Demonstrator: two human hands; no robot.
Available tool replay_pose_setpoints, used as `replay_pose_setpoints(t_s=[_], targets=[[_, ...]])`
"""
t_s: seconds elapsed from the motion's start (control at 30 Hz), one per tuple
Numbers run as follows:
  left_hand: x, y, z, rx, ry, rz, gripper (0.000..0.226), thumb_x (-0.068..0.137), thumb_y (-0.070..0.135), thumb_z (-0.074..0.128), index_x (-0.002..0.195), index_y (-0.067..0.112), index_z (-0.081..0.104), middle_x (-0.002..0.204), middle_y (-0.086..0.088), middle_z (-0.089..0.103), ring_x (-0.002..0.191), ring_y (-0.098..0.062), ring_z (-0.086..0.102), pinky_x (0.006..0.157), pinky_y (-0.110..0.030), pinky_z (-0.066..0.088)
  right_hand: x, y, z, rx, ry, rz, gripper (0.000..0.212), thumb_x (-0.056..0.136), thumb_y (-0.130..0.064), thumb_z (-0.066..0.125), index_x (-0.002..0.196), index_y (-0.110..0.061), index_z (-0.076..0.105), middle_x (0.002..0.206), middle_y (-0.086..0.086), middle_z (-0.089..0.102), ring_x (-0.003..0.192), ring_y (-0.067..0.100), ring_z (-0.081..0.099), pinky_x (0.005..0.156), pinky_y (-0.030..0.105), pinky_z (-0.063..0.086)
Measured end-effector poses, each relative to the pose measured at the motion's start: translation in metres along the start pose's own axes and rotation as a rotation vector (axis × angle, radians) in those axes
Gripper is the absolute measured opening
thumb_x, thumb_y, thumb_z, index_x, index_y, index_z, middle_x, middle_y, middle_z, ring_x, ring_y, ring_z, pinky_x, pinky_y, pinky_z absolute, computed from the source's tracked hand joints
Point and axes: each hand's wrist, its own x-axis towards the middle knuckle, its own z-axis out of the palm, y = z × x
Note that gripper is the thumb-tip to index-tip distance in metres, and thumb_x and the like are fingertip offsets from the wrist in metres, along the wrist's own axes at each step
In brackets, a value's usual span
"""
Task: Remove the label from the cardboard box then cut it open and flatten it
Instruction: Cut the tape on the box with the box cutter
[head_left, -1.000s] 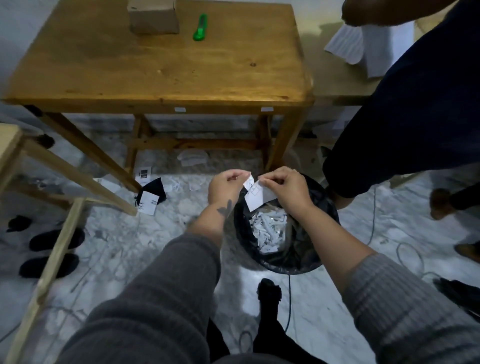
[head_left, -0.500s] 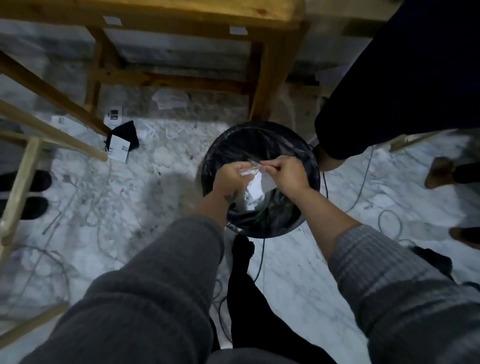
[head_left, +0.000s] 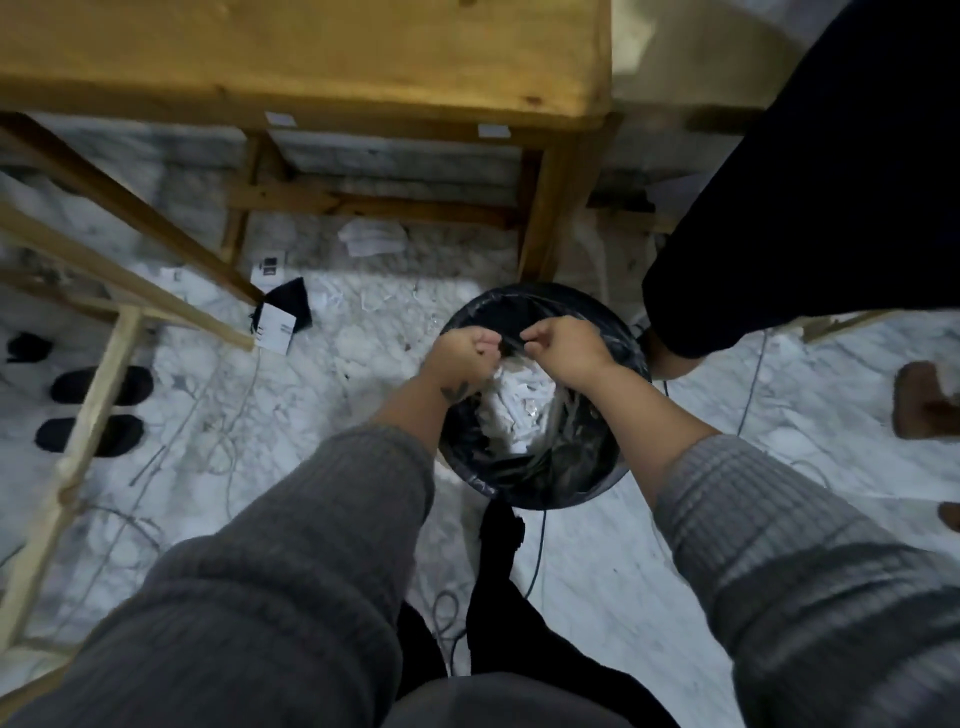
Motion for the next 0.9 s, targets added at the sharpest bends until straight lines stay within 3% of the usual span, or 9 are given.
replay_pose_setpoints(t_s=[0.07, 0.17, 0.3, 0.47, 0.57, 0.67, 0.9], targets=[[-0.008, 0.011, -0.032, 0.085, 0.009, 0.029, 0.028, 0.093, 0.007, 0.05, 0.118, 0.003, 0.063, 0.099, -0.003, 0.064, 0.09, -0.013, 0.056, 0.069, -0.01, 0.04, 0.0, -0.033, -0.018, -0.055, -0.001, -0.073, 0.023, 0.092, -0.026, 0.054, 0.111, -0.022, 0.066, 0.119, 0.002, 0.065, 0.107, 0.021, 0.06, 0.09, 0.031, 0.048], [-0.013, 0.024, -0.088, 0.089, 0.039, 0.065, 0.028, 0.095, 0.011, 0.048, 0.119, 0.006, 0.062, 0.118, -0.009, 0.064, 0.101, -0.015, 0.057, 0.07, -0.013, 0.04, -0.001, -0.086, -0.041, -0.103, -0.023, -0.16, 0.024, 0.093, -0.024, 0.054, 0.113, -0.018, 0.065, 0.117, 0.004, 0.065, 0.107, 0.021, 0.059, 0.089, 0.03, 0.046], [-0.019, 0.047, -0.169, 0.102, 0.123, 0.079, 0.026, 0.097, 0.017, 0.051, 0.12, 0.012, 0.061, 0.107, 0.002, 0.058, 0.098, -0.009, 0.052, 0.079, -0.019, 0.038, 0.001, -0.165, -0.065, -0.139, 0.011, -0.267, 0.025, 0.093, -0.024, 0.055, 0.114, -0.018, 0.066, 0.12, 0.003, 0.064, 0.109, 0.02, 0.058, 0.089, 0.03, 0.046], [-0.005, 0.055, -0.262, 0.158, 0.214, 0.14, 0.026, 0.094, 0.022, 0.055, 0.118, 0.017, 0.064, 0.116, 0.0, 0.064, 0.103, -0.01, 0.055, 0.083, -0.02, 0.038, 0.016, -0.258, -0.076, -0.213, 0.129, -0.363, 0.027, 0.092, -0.027, 0.055, 0.116, -0.02, 0.066, 0.119, 0.006, 0.066, 0.112, 0.024, 0.058, 0.083, 0.024, 0.038], [0.008, 0.058, -0.316, 0.196, 0.226, 0.184, 0.026, 0.094, 0.022, 0.055, 0.118, 0.017, 0.065, 0.121, -0.003, 0.064, 0.105, -0.012, 0.055, 0.083, -0.019, 0.038, 0.032, -0.306, -0.075, -0.182, 0.206, -0.358, 0.026, 0.091, -0.026, 0.055, 0.114, -0.022, 0.067, 0.116, 0.01, 0.067, 0.109, 0.026, 0.059, 0.08, 0.023, 0.039], [0.021, 0.059, -0.366, 0.23, 0.244, 0.22, 0.027, 0.094, 0.021, 0.055, 0.119, 0.015, 0.064, 0.123, -0.004, 0.063, 0.11, -0.015, 0.057, 0.086, -0.02, 0.039, 0.049, -0.347, -0.074, -0.122, 0.228, -0.342, 0.026, 0.092, -0.028, 0.054, 0.114, -0.023, 0.067, 0.12, 0.009, 0.065, 0.109, 0.024, 0.059, 0.088, 0.028, 0.044], [0.068, 0.064, -0.441, 0.298, 0.24, 0.285, 0.026, 0.094, 0.021, 0.054, 0.118, 0.018, 0.065, 0.123, -0.003, 0.063, 0.114, -0.018, 0.056, 0.092, -0.025, 0.04, 0.094, -0.41, -0.073, -0.097, 0.305, -0.29, 0.027, 0.093, -0.027, 0.053, 0.116, -0.021, 0.065, 0.12, 0.007, 0.064, 0.11, 0.024, 0.058, 0.091, 0.033, 0.046]])
